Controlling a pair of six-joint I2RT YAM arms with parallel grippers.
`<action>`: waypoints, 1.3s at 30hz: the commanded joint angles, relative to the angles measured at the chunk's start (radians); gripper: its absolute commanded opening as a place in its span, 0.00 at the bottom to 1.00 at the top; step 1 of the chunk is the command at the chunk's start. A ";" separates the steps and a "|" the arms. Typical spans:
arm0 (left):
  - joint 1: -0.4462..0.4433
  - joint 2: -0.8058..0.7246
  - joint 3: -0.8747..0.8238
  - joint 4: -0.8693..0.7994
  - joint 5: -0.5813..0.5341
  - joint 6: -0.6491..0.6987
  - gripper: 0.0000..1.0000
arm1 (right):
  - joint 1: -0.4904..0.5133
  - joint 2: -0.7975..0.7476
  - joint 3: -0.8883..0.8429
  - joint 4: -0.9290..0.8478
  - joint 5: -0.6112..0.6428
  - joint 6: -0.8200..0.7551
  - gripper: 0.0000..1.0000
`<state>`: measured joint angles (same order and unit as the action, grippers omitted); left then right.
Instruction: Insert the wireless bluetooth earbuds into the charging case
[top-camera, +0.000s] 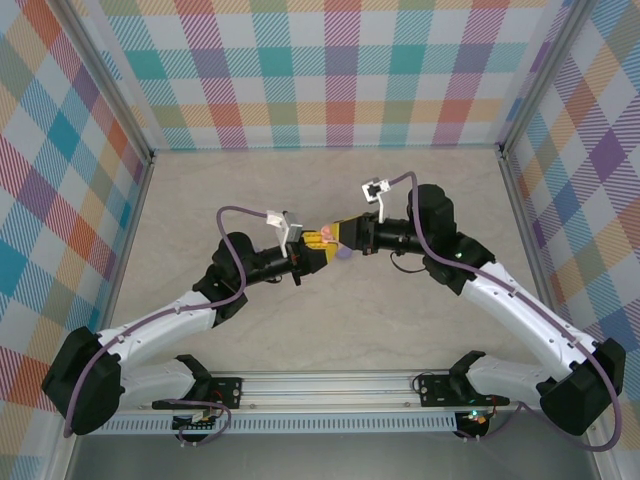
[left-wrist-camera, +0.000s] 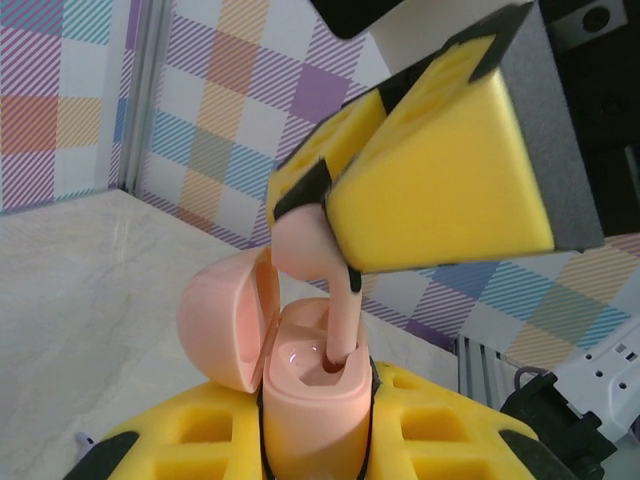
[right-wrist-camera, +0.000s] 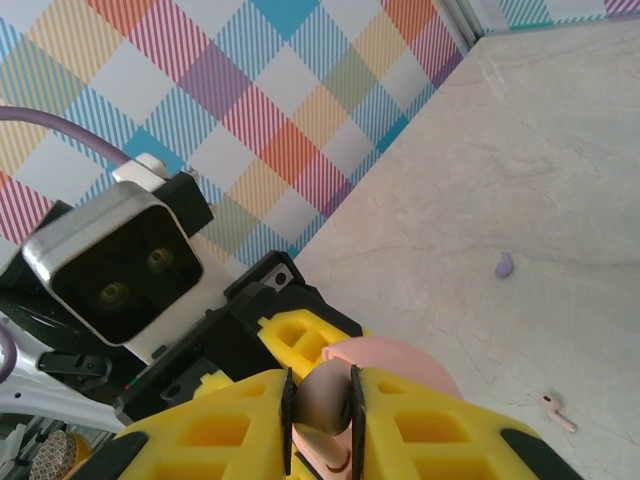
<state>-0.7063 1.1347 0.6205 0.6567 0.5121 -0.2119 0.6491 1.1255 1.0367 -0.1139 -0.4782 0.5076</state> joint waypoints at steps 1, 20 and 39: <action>-0.017 -0.031 0.028 0.027 -0.004 0.023 0.16 | 0.011 0.004 0.026 -0.029 0.006 -0.030 0.22; -0.017 -0.044 0.032 0.013 0.041 0.034 0.16 | 0.023 0.025 0.086 -0.161 -0.003 -0.103 0.40; -0.017 -0.039 0.049 -0.044 0.080 0.054 0.16 | 0.076 0.117 0.280 -0.443 0.101 -0.277 0.55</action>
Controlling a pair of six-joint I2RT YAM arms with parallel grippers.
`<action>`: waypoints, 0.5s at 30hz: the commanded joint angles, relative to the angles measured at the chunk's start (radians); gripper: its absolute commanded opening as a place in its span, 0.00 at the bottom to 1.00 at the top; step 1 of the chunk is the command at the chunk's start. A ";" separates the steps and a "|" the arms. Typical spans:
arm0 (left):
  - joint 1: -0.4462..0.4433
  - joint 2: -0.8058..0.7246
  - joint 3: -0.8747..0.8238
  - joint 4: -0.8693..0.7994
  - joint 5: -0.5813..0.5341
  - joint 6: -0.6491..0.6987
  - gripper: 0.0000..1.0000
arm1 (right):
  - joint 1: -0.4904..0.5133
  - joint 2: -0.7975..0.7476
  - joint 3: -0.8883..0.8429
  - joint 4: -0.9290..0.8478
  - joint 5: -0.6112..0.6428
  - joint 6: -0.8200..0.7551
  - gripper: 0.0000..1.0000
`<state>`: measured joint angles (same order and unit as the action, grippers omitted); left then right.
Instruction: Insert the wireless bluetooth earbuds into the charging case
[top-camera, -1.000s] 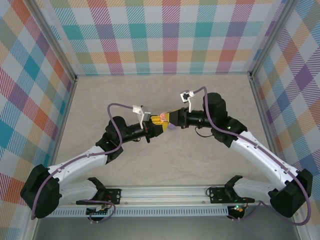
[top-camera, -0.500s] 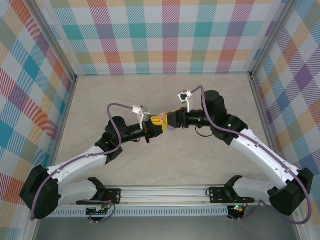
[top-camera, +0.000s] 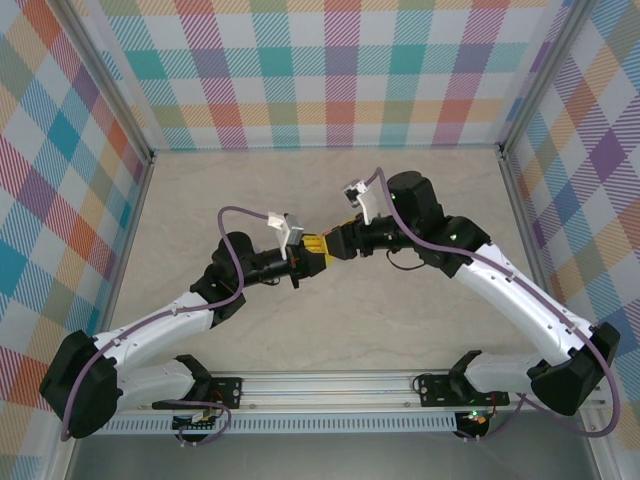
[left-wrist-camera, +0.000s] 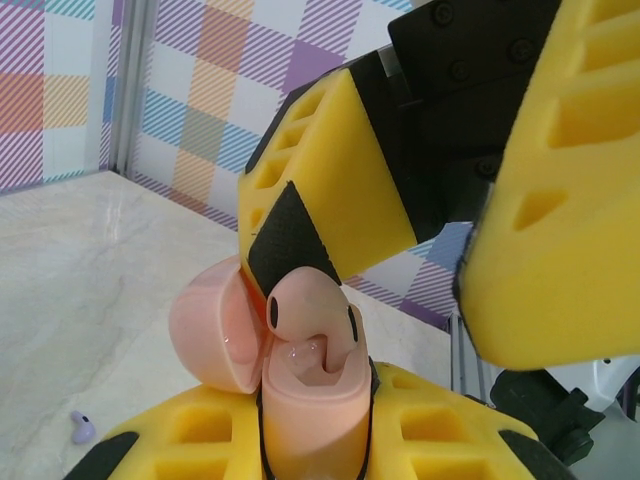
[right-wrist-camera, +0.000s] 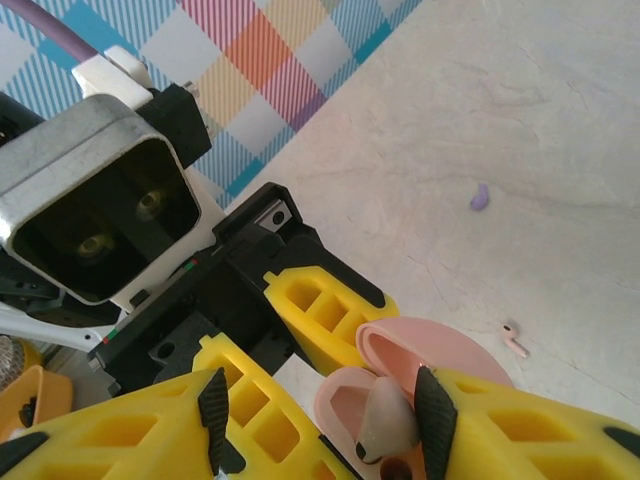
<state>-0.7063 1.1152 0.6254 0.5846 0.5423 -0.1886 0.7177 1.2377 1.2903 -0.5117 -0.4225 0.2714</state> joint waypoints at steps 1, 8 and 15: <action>-0.018 -0.021 0.045 0.023 0.045 0.032 0.16 | 0.009 0.001 0.027 -0.045 0.052 -0.043 0.56; -0.018 -0.021 0.052 -0.001 0.065 0.048 0.16 | 0.023 -0.035 0.030 -0.031 0.066 -0.057 0.62; -0.018 -0.014 0.062 0.000 0.089 0.046 0.16 | 0.026 -0.020 0.062 -0.048 0.065 -0.070 0.65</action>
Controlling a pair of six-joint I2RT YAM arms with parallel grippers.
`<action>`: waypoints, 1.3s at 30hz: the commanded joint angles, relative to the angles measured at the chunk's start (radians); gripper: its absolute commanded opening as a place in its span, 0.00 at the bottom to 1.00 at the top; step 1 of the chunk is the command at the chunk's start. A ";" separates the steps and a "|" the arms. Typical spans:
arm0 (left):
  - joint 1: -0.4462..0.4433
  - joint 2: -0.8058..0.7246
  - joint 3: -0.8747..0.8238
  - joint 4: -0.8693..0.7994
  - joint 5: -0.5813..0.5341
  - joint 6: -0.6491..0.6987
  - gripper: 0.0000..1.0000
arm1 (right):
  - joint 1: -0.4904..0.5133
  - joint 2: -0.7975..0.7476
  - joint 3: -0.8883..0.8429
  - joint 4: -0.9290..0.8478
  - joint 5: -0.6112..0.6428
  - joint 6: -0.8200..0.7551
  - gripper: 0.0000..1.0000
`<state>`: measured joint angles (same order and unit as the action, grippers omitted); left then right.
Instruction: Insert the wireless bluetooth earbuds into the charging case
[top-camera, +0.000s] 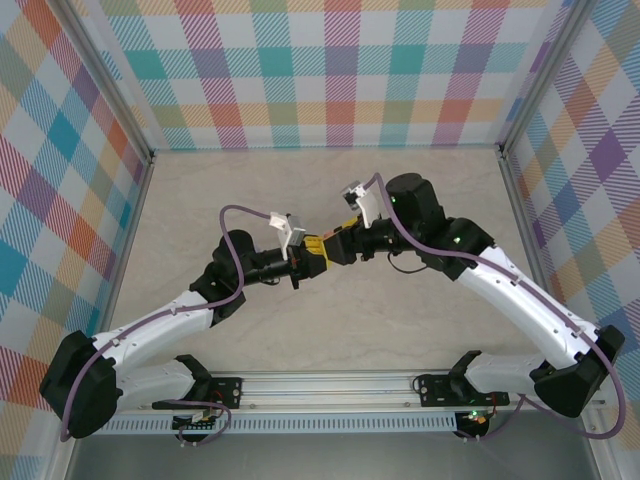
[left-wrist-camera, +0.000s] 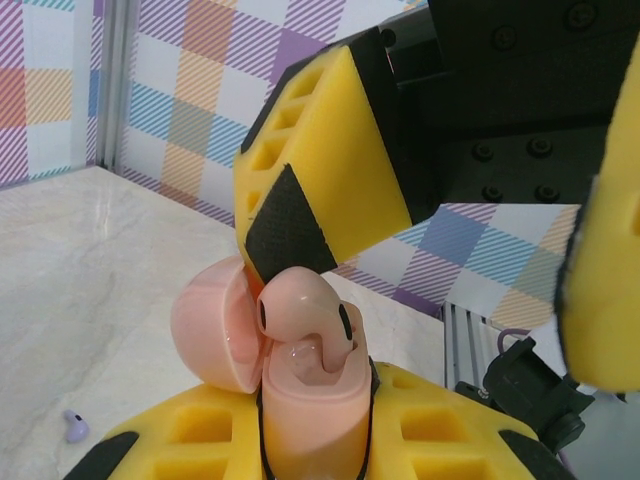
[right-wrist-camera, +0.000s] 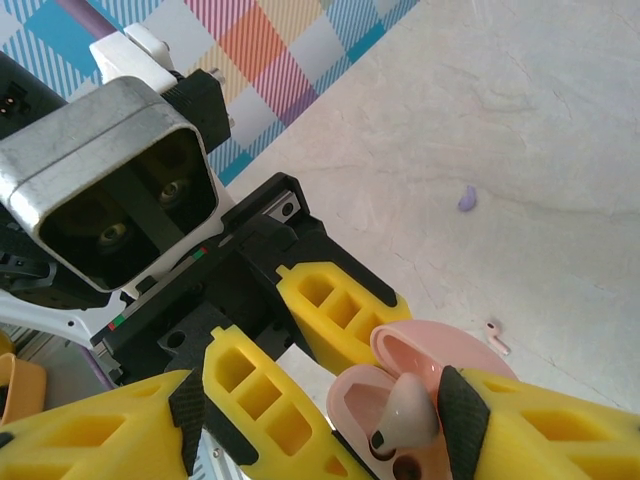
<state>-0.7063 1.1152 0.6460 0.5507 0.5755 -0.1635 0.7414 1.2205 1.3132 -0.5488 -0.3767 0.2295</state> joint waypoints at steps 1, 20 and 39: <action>-0.017 -0.014 0.041 0.033 0.058 0.022 0.16 | 0.003 -0.001 0.043 -0.013 0.021 -0.029 0.65; -0.017 -0.048 0.033 -0.005 0.008 0.045 0.16 | 0.005 -0.075 0.034 -0.057 0.203 -0.009 0.31; -0.017 -0.037 0.046 -0.010 0.026 0.043 0.15 | 0.014 0.003 0.040 -0.118 0.122 -0.022 0.19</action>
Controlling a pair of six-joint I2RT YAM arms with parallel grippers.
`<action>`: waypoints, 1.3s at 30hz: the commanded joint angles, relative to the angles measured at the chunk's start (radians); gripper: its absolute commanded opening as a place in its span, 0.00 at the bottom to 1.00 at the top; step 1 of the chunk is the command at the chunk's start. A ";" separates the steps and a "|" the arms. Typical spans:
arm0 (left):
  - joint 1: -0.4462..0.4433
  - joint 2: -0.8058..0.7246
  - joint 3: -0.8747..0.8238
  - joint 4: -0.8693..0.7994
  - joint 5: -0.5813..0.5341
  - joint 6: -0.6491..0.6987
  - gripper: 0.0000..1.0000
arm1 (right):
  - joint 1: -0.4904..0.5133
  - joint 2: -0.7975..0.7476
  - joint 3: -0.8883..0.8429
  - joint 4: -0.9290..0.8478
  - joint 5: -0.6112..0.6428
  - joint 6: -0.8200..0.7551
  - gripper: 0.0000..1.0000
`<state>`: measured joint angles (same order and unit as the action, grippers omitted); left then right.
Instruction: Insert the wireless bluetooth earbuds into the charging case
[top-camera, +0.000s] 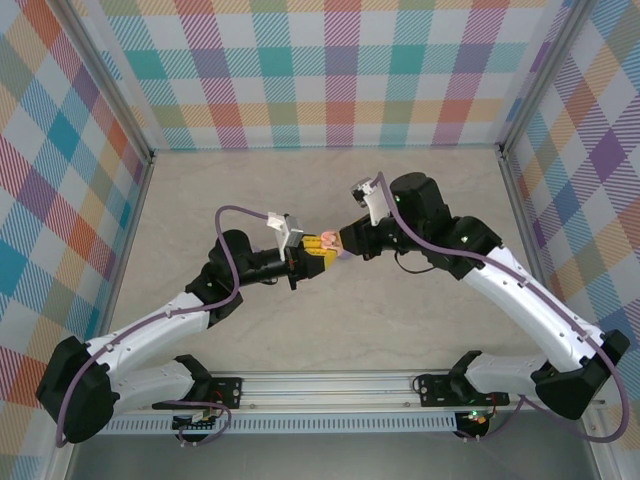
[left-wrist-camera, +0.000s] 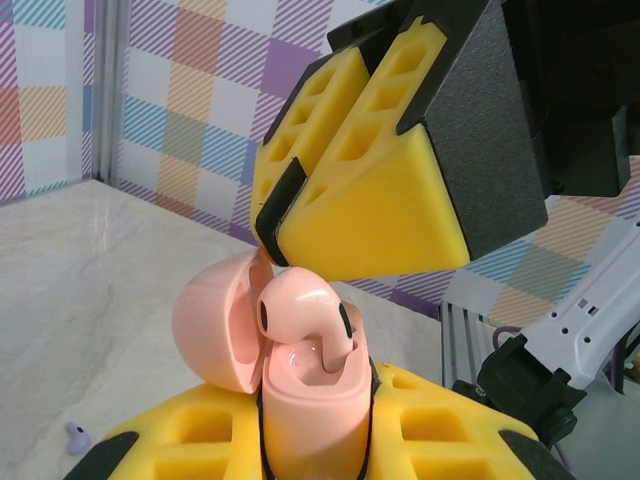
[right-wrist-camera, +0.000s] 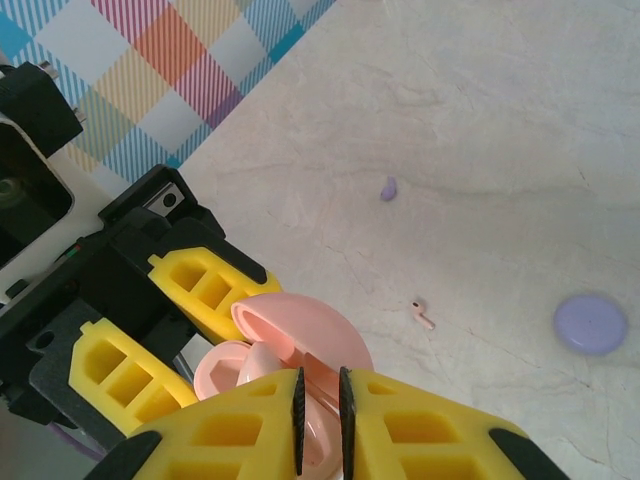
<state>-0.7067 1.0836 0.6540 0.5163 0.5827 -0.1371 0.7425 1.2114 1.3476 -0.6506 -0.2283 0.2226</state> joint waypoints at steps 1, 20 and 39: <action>-0.017 -0.003 0.039 0.023 0.020 0.016 0.15 | 0.015 0.018 0.008 -0.020 -0.030 -0.018 0.19; -0.016 -0.088 0.053 -0.173 -0.191 0.043 0.15 | 0.023 -0.066 -0.010 -0.042 0.392 0.109 0.38; -0.017 -0.376 0.128 -0.511 -0.228 0.062 0.16 | -0.073 0.502 0.061 -0.041 0.010 0.010 0.48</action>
<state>-0.7067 0.7361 0.7547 0.0502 0.3569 -0.0807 0.6662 1.6550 1.3407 -0.7021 -0.0887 0.2909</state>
